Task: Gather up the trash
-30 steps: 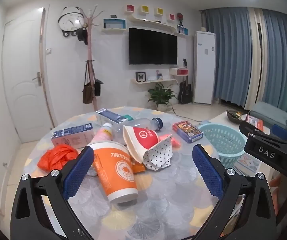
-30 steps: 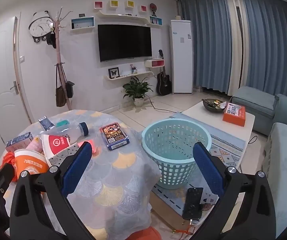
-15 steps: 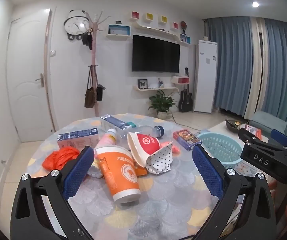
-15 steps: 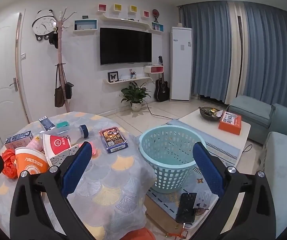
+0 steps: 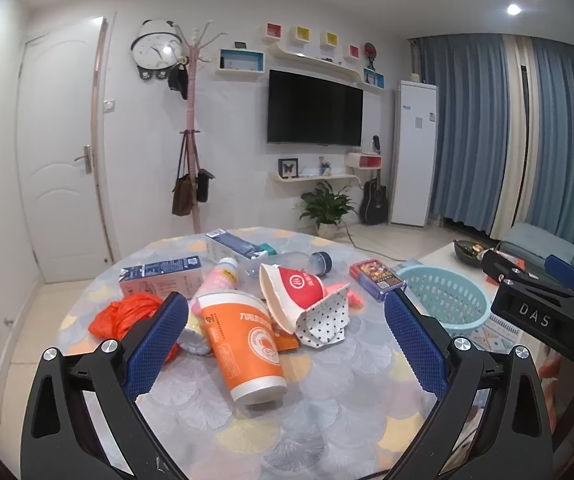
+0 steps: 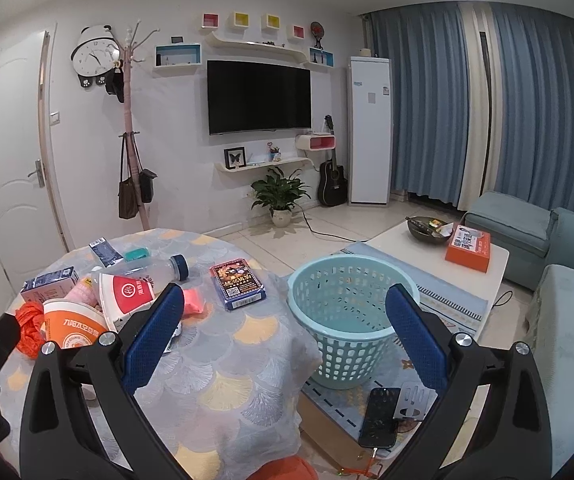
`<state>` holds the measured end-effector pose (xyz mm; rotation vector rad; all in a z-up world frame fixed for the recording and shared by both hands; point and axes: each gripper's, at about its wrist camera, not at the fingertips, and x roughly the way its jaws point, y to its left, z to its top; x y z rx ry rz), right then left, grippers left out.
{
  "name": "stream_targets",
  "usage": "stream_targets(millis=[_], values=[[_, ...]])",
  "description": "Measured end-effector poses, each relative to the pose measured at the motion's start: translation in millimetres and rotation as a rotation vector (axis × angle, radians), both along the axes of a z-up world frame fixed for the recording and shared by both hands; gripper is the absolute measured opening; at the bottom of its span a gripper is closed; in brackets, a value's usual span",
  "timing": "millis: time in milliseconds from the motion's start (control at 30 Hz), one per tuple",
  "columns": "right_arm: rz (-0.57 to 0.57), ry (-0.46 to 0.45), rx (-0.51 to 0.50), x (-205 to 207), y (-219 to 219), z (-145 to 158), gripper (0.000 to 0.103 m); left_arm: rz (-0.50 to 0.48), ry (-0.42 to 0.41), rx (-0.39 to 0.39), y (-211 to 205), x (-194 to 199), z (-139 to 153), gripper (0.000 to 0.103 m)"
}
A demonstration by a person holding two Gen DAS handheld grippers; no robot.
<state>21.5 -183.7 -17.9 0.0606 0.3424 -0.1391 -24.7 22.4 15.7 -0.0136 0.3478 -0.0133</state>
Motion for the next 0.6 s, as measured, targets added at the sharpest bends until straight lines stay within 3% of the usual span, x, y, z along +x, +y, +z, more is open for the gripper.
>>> stream_targets(millis=[600], values=[[-0.001,0.020,0.002,4.4,0.8,-5.0,0.096,0.012,0.029,-0.012,0.7,4.8,-5.8,0.096]])
